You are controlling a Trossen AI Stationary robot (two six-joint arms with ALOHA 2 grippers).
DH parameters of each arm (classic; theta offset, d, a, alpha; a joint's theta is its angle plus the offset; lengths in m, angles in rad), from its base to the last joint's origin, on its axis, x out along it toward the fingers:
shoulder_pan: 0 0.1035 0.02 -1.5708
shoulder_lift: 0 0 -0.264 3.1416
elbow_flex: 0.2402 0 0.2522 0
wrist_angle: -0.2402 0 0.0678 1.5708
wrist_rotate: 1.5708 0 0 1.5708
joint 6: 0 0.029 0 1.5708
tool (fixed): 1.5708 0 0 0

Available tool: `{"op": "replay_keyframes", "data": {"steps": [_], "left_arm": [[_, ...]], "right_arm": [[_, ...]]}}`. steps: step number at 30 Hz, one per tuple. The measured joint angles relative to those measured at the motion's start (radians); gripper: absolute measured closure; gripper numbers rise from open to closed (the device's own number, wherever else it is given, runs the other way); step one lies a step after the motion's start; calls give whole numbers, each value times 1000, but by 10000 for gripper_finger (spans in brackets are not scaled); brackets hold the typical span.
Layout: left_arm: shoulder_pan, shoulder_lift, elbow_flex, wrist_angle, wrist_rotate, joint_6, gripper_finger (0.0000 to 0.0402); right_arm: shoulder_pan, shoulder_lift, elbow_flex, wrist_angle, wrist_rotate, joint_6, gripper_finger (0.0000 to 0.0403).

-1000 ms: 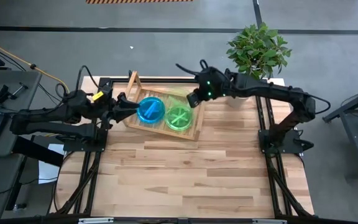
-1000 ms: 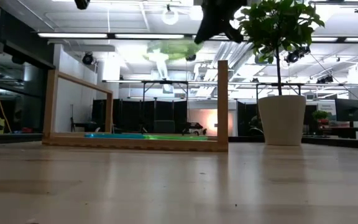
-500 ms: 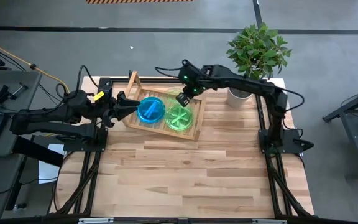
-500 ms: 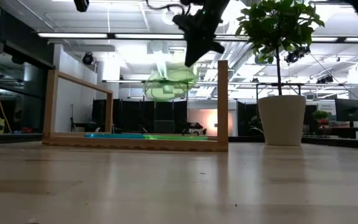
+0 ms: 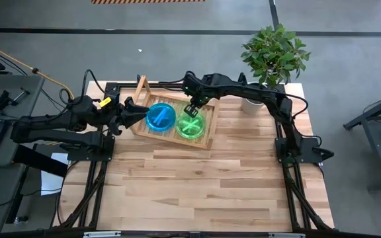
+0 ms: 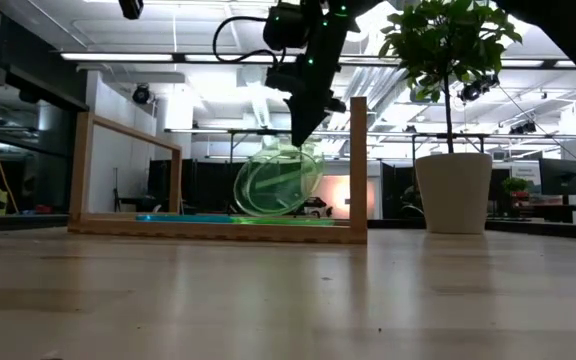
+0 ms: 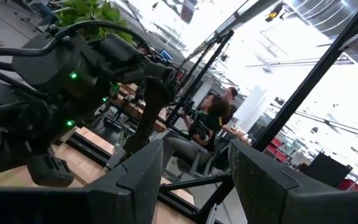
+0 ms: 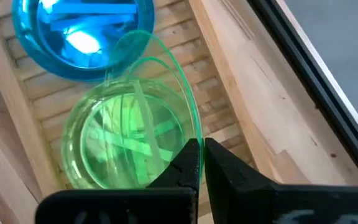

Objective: Place and stack plates onto a shelf
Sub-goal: Stack the transparent green plate on top of the transparent green plate on the shelf

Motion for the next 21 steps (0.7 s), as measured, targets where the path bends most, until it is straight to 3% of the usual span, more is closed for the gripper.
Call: {"op": "replay_keyframes", "data": {"steps": [21], "left_arm": [[0, 0, 0, -2, 0, -2, 229]], "right_arm": [[9, -1, -85, 7, -53, 76, 403]]}}
